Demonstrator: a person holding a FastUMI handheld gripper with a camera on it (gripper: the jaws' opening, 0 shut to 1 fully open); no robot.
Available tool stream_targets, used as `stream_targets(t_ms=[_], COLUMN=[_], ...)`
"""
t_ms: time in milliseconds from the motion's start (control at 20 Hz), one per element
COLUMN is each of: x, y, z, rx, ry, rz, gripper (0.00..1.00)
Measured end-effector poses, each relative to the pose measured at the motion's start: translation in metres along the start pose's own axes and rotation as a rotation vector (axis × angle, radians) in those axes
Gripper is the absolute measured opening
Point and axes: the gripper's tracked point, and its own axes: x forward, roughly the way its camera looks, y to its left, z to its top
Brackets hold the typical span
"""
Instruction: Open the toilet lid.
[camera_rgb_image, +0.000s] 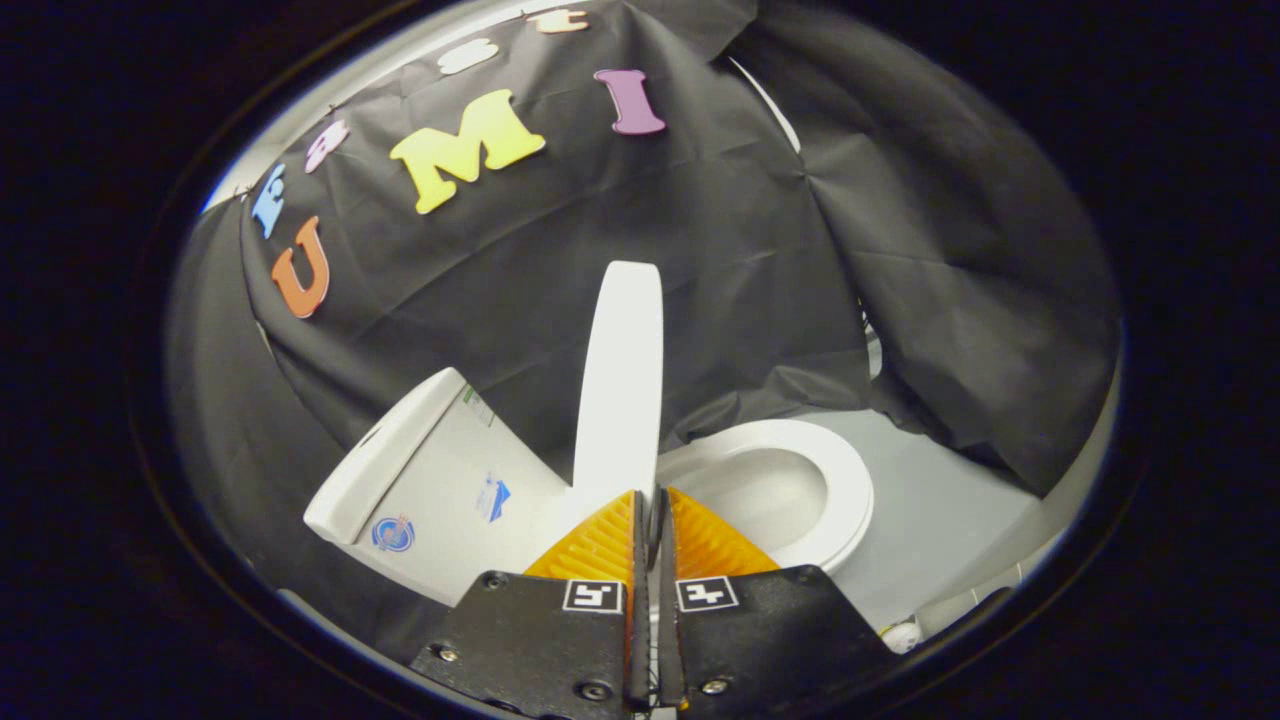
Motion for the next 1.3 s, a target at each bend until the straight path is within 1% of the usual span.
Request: stream_targets(t_ms=[550, 750, 900, 1300], x=[-0.007, -0.006, -0.006, -0.006], y=[0.06, 0.078, 0.087, 0.118], z=[-0.002, -0.003, -0.004, -0.014], rx=[-0.164, -0.246, -0.259, -0.308], ry=[-0.027, -0.06, -0.068, -0.063], rz=[-0.001, -0.01, -0.02, -0.004], gripper=[0.07, 0.08, 0.09, 0.1])
